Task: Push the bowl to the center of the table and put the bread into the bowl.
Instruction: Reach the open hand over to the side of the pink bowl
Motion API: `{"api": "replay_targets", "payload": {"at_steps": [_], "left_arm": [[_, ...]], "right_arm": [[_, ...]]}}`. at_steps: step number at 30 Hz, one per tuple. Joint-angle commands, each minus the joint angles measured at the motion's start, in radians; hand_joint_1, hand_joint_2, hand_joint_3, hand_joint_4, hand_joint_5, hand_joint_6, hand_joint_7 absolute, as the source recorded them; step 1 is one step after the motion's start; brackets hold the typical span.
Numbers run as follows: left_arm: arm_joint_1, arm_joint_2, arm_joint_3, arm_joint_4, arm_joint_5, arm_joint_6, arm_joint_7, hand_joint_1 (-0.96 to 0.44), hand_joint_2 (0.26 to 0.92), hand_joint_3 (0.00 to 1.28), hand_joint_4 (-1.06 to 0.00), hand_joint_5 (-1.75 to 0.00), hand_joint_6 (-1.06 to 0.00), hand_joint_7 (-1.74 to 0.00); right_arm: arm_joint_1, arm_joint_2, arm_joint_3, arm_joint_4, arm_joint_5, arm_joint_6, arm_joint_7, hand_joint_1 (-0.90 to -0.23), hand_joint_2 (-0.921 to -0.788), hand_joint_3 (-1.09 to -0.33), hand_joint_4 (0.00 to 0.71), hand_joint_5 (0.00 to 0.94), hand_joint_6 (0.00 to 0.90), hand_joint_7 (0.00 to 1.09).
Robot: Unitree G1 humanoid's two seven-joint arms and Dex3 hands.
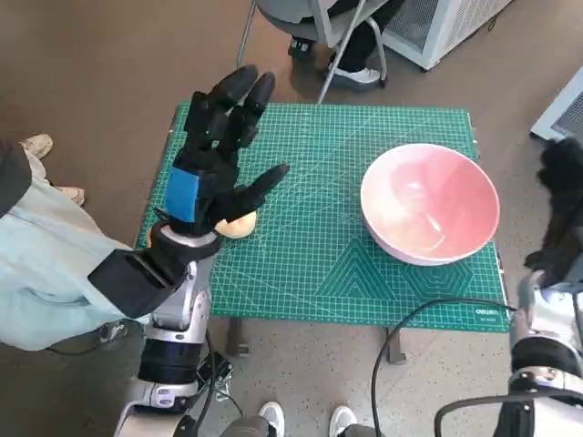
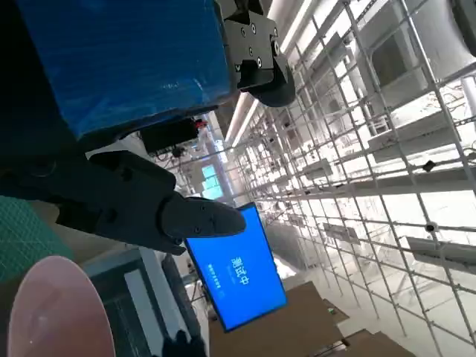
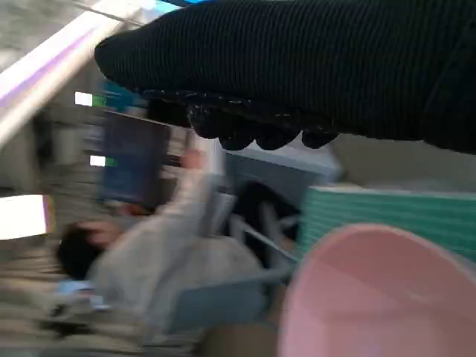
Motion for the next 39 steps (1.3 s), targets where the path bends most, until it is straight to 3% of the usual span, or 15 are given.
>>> {"api": "replay_targets", "payload": {"at_steps": [1, 13, 27, 31, 39], "left_arm": [[0.017, 0.007, 0.0, -0.027, 0.001, 0.01, 0.003, -0.36, 0.921, 0.22, -0.28, -0.02, -0.06, -0.66], [0.036, 0.023, 0.005, -0.05, 0.002, 0.021, -0.002, -0.36, 0.921, 0.22, -0.28, -0.02, -0.07, -0.65], [0.07, 0.044, 0.008, -0.09, 0.027, 0.029, 0.025, -0.36, 0.921, 0.21, -0.31, -0.01, -0.12, -0.56], [0.083, 0.05, 0.01, -0.101, 0.033, 0.029, 0.034, -0.37, 0.921, 0.21, -0.31, -0.01, -0.13, -0.54], [0.103, 0.053, 0.015, -0.116, 0.046, 0.021, 0.049, -0.39, 0.921, 0.2, -0.31, -0.01, -0.16, -0.47]], "right_arm": [[0.009, 0.049, -0.018, 0.027, 0.019, 0.073, 0.009, -0.528, -0.921, -0.873, 0.279, 0.005, 0.1, 0.58], [-0.053, 0.15, -0.087, 0.035, 0.091, 0.159, 0.057, -0.522, -0.921, -0.866, 0.247, 0.001, 0.078, 0.62], [-0.137, 0.218, -0.151, 0.043, 0.147, 0.235, 0.073, -0.506, -0.921, -0.896, 0.196, 0.002, 0.068, 0.62], [-0.161, 0.239, -0.173, 0.045, 0.168, 0.251, 0.079, -0.517, -0.921, -0.87, 0.207, 0.007, 0.076, 0.64], [-0.194, 0.272, -0.176, 0.047, 0.17, 0.261, 0.077, -0.513, -0.921, -0.832, 0.223, 0.008, 0.089, 0.71]]}}
